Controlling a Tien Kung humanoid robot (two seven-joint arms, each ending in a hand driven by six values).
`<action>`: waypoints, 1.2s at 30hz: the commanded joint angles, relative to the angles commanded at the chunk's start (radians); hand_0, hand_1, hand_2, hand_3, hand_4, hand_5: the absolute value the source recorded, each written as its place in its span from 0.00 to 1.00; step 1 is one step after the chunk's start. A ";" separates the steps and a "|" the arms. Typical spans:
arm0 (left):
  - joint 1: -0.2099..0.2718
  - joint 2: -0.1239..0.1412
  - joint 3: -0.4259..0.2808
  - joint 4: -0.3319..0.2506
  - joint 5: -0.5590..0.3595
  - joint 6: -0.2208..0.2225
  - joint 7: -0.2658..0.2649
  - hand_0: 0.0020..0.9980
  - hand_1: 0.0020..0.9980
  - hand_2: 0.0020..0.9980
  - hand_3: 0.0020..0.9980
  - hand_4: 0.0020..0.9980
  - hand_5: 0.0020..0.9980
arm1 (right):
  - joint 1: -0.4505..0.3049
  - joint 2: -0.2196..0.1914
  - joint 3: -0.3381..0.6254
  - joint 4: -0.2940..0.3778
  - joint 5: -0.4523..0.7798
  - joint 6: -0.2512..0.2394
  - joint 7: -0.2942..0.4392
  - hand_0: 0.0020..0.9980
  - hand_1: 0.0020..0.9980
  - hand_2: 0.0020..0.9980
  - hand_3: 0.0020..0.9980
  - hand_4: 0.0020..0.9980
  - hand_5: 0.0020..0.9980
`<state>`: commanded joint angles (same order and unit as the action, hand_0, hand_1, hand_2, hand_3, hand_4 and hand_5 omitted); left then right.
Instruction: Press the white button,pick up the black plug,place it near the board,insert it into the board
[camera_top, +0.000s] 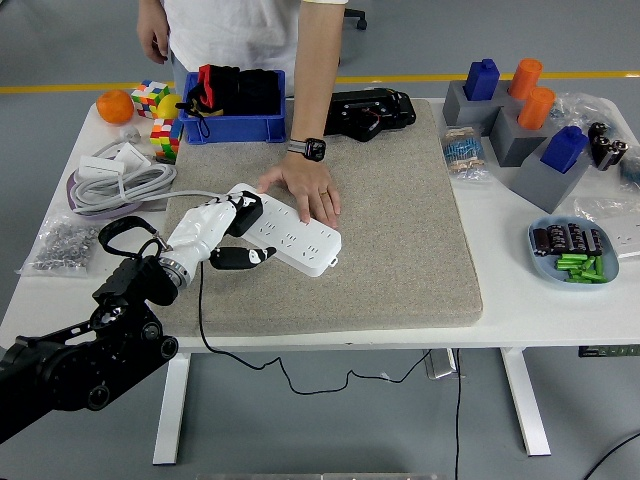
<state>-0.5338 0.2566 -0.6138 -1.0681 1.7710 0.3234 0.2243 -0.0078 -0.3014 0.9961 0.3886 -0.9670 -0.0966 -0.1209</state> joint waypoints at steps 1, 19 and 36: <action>0.000 0.002 -0.011 -0.009 0.001 0.003 -0.001 0.81 0.87 0.82 0.78 0.86 0.47 | 0.000 0.000 0.000 0.000 0.000 0.000 0.000 0.56 0.48 0.50 0.50 0.64 0.38; 0.104 0.003 -0.354 -0.224 0.041 0.052 -0.035 0.81 0.88 0.82 0.78 0.84 0.47 | -0.001 0.003 0.008 0.000 -0.001 0.000 0.000 0.56 0.48 0.50 0.50 0.64 0.38; 0.286 -0.042 -0.722 -0.195 -0.007 0.050 -0.066 0.81 0.88 0.82 0.77 0.83 0.46 | 0.001 0.003 0.021 0.001 -0.006 -0.001 0.000 0.56 0.48 0.50 0.50 0.64 0.38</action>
<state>-0.2473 0.2149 -1.3362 -1.2629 1.7644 0.3738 0.1586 -0.0064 -0.2986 1.0172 0.3900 -0.9725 -0.0974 -0.1212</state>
